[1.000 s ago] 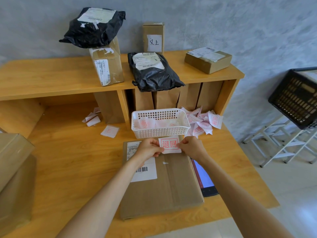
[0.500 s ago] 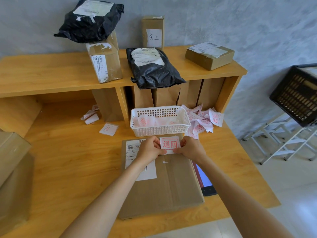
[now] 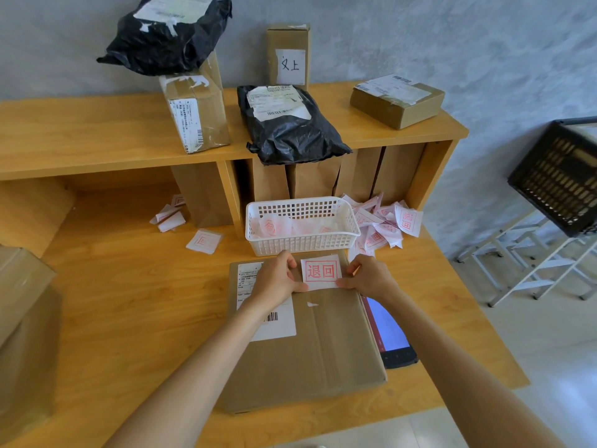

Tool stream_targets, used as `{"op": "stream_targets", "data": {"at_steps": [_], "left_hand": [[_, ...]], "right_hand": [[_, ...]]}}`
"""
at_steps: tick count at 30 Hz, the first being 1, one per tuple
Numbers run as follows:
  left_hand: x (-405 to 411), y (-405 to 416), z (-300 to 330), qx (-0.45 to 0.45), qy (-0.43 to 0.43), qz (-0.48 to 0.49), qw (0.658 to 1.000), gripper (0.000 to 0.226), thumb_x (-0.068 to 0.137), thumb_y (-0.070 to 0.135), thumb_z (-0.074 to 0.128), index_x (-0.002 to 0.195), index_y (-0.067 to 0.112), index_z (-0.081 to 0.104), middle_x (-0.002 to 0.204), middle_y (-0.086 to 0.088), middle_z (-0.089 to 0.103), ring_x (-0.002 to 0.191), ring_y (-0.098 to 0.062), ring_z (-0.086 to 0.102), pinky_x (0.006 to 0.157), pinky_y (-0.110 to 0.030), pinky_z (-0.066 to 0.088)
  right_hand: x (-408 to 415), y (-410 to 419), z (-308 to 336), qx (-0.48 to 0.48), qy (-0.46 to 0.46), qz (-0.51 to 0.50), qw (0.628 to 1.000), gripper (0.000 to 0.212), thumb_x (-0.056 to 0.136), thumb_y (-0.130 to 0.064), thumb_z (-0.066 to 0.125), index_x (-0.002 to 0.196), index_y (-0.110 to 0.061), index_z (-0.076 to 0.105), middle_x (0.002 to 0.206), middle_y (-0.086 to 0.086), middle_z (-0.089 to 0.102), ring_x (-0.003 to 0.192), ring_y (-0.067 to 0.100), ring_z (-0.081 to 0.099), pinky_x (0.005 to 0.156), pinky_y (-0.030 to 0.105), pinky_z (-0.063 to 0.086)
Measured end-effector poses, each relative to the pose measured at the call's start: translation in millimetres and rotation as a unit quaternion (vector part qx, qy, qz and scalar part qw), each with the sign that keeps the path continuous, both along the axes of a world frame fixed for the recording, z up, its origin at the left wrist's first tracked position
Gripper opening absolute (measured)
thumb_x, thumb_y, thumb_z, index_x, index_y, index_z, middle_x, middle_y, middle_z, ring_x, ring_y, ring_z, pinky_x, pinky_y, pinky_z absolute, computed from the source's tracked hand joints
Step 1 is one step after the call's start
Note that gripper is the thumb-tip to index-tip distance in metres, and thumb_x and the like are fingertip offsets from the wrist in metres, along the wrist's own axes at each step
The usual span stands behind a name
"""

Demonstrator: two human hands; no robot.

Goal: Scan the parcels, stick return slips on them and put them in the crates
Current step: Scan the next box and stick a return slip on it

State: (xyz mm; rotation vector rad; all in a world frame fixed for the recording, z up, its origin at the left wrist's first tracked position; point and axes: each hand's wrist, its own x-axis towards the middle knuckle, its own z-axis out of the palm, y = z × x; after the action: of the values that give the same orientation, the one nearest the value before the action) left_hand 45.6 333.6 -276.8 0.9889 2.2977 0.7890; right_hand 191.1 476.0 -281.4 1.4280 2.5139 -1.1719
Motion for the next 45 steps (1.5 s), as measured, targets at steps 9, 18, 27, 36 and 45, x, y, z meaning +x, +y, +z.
{"op": "stream_targets", "data": {"at_steps": [9,18,27,36,45], "left_hand": [[-1,8,4,-0.004,-0.050,0.059,0.997,0.033,0.080,0.027,0.078,0.095,0.018,0.050,0.077,0.003,0.057,0.056,-0.012,0.055,0.047,-0.020,0.039],[-3,17,-2,0.008,-0.006,0.129,0.992,0.027,0.083,0.034,0.070,0.076,0.020,0.049,0.075,-0.003,0.069,0.062,-0.020,0.063,0.065,-0.036,0.056],[10,14,-5,0.052,0.156,0.085,0.983,0.014,0.096,0.029,0.056,0.087,0.021,0.048,0.080,0.009,0.058,0.069,-0.009,0.055,0.050,-0.020,0.037],[23,-4,-35,0.027,0.267,-0.156,0.951,0.050,0.105,0.032,0.032,0.153,0.024,0.023,0.162,0.008,0.011,0.150,-0.014,0.002,0.121,-0.040,0.000],[26,-4,-35,-0.075,0.281,-0.180,0.940,0.067,0.091,0.051,-0.014,0.153,0.026,-0.009,0.161,0.012,-0.012,0.146,-0.007,-0.019,0.119,-0.040,-0.015]], "right_hand": [[-4,3,-1,-0.045,0.026,-0.040,0.998,0.032,0.080,-0.030,0.077,0.093,-0.009,0.057,0.097,0.005,0.066,0.091,0.023,0.066,0.083,0.041,0.058],[-12,4,-2,-0.056,0.040,-0.085,0.994,0.045,0.087,-0.044,0.066,0.099,-0.001,0.065,0.095,0.010,0.071,0.091,0.029,0.069,0.080,0.050,0.058],[-14,-12,5,0.184,-0.041,-0.032,0.982,0.034,0.096,-0.045,0.047,0.094,-0.012,0.054,0.089,0.001,0.061,0.079,0.021,0.058,0.062,0.033,0.049],[4,-43,-26,0.311,0.017,0.223,0.924,0.069,0.092,-0.045,0.007,0.154,-0.017,0.018,0.161,0.001,0.012,0.149,0.017,0.009,0.119,0.039,0.012],[5,-47,-33,0.230,-0.018,0.217,0.948,0.073,0.084,-0.055,-0.013,0.152,-0.028,-0.007,0.159,-0.014,-0.012,0.144,0.002,-0.018,0.120,0.038,-0.009]]}}
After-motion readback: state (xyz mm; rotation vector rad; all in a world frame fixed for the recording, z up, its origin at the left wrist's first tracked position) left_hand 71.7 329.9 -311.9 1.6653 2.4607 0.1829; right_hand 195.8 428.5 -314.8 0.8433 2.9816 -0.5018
